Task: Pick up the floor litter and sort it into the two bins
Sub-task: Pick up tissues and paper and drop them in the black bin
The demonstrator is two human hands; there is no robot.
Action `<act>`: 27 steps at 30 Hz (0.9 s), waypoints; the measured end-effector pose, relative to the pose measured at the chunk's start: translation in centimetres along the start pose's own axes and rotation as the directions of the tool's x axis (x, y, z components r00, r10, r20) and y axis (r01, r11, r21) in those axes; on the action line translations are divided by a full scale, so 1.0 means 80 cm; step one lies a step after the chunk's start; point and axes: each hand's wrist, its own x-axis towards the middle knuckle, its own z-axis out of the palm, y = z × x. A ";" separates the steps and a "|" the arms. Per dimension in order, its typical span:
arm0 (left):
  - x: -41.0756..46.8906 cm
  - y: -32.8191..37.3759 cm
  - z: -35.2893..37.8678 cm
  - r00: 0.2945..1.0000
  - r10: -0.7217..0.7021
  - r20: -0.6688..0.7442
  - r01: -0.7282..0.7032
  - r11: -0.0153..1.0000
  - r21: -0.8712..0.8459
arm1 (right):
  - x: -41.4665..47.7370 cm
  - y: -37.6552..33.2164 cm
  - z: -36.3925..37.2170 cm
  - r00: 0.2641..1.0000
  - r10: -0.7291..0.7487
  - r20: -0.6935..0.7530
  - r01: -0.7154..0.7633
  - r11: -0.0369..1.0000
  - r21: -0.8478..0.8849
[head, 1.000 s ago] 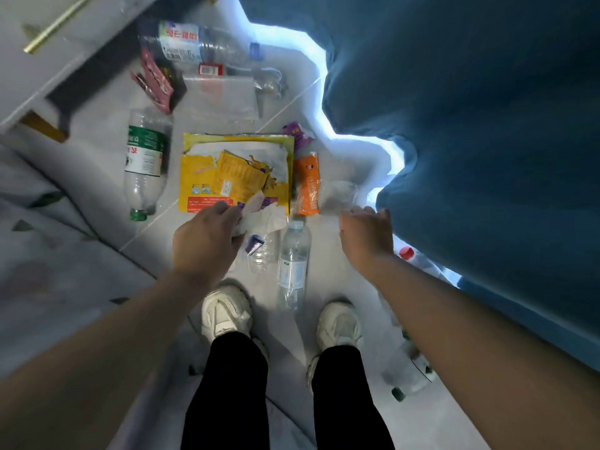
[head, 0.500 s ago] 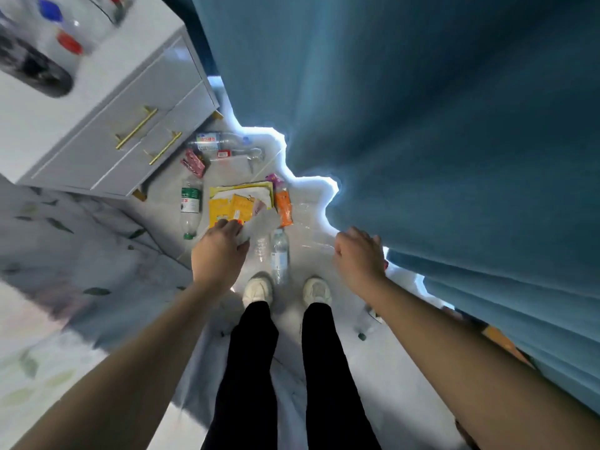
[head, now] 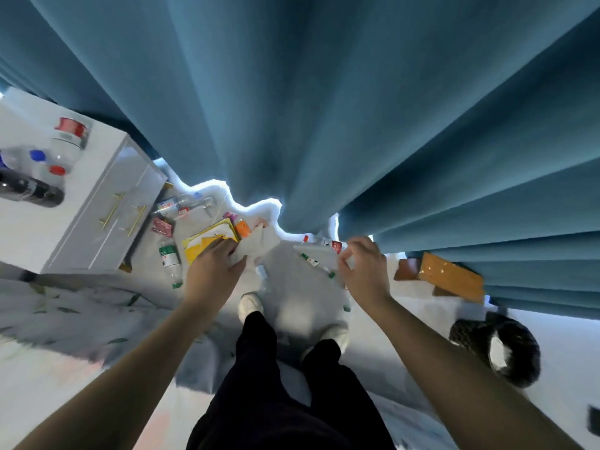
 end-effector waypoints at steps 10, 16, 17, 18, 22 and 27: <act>-0.042 0.158 0.065 0.978 0.207 0.029 -0.207 0.978 0.028 | -0.078 0.125 -0.082 0.963 0.268 -0.037 -0.234 0.895 0.379; -0.111 0.268 0.148 0.960 0.274 0.065 -0.274 0.962 -0.009 | -0.134 0.258 -0.154 0.939 0.335 -0.081 -0.272 0.865 0.422; -0.124 0.287 0.162 0.956 0.283 0.076 -0.283 0.959 -0.012 | -0.146 0.279 -0.167 0.932 0.348 -0.097 -0.277 0.860 0.429; -0.137 0.305 0.175 0.953 0.291 0.086 -0.291 0.957 -0.017 | -0.158 0.299 -0.178 0.925 0.363 -0.111 -0.282 0.852 0.441; -0.180 0.370 0.217 0.928 0.347 0.135 -0.342 0.938 -0.061 | -0.203 0.365 -0.213 0.888 0.436 -0.146 -0.316 0.810 0.495; -0.204 0.433 0.260 0.877 0.444 0.182 -0.434 0.896 -0.096 | -0.258 0.428 -0.228 0.819 0.549 -0.169 -0.376 0.735 0.564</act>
